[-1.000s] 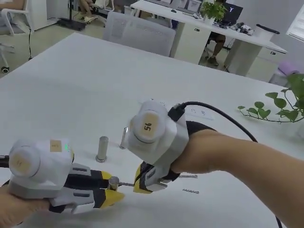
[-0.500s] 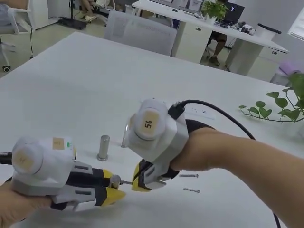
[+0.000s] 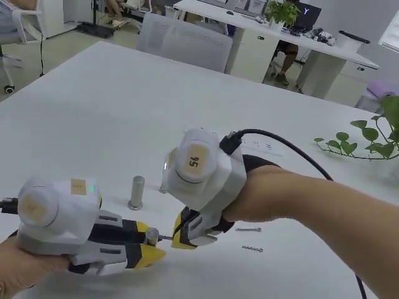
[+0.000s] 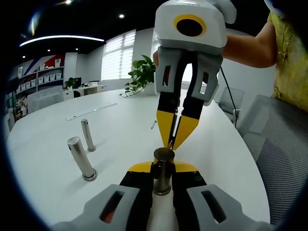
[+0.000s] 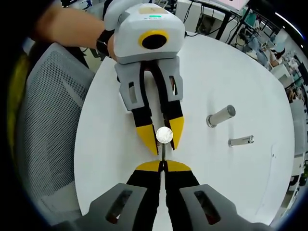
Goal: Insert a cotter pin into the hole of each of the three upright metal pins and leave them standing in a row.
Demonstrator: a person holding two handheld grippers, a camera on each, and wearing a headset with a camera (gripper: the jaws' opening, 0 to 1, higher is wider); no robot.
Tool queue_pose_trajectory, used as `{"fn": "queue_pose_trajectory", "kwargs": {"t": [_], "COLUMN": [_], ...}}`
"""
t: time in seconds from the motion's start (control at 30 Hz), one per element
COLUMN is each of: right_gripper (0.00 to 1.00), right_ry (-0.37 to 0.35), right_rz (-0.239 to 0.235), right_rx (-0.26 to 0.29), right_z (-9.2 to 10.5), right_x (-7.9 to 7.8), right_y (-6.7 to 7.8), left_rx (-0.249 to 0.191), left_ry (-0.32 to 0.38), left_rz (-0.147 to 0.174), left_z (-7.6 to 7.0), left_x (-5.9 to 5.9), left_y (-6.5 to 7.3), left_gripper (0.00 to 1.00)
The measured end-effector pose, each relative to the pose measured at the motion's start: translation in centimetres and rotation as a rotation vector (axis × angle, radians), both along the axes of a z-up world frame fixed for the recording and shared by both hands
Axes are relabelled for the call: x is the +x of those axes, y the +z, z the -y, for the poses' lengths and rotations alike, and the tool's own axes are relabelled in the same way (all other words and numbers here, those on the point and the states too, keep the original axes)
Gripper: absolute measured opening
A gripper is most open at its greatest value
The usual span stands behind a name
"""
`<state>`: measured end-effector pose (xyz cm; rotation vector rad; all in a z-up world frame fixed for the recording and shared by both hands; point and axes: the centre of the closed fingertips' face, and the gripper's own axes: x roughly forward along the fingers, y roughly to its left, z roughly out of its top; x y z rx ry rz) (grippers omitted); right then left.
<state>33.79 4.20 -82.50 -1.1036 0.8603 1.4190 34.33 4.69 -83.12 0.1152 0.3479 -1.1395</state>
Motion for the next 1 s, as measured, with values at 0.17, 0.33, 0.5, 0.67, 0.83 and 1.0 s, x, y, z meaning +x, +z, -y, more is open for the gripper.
{"fn": "queue_pose_trajectory", "kwargs": {"t": [0.17,0.33,0.5,0.67,0.83,1.0], "right_gripper": [0.02,0.02,0.02,0.02,0.02,0.02], "right_ry": [0.011,0.024,0.039,0.047,0.040,0.049], "right_rz": [0.007,0.011,0.014,0.018,-0.001,0.001], "right_rx": [0.000,0.003,0.005,0.004,0.025,0.023], "right_z": [0.01,-0.08,-0.12,-0.16,-0.58,-0.61], "right_x": [0.08,0.25,0.37,0.40,0.13,0.12], "right_y": [-0.11,-0.12,-0.14,-0.14,-0.18,-0.26], "left_rx": [-0.005,0.001,0.006,0.007,0.011,0.021], "left_ry": [-0.002,-0.003,-0.006,-0.007,-0.018,-0.024], "left_rz": [0.004,-0.001,0.003,0.002,0.006,0.011], "left_z": [0.07,0.07,0.10,0.08,0.32,0.29], "left_x": [0.01,0.09,0.17,0.27,0.17,0.28], "left_y": [0.00,-0.23,-0.30,-0.33,-0.41,-0.57], "left_gripper": [0.13,0.14,0.13,0.12,0.12,0.12]}}
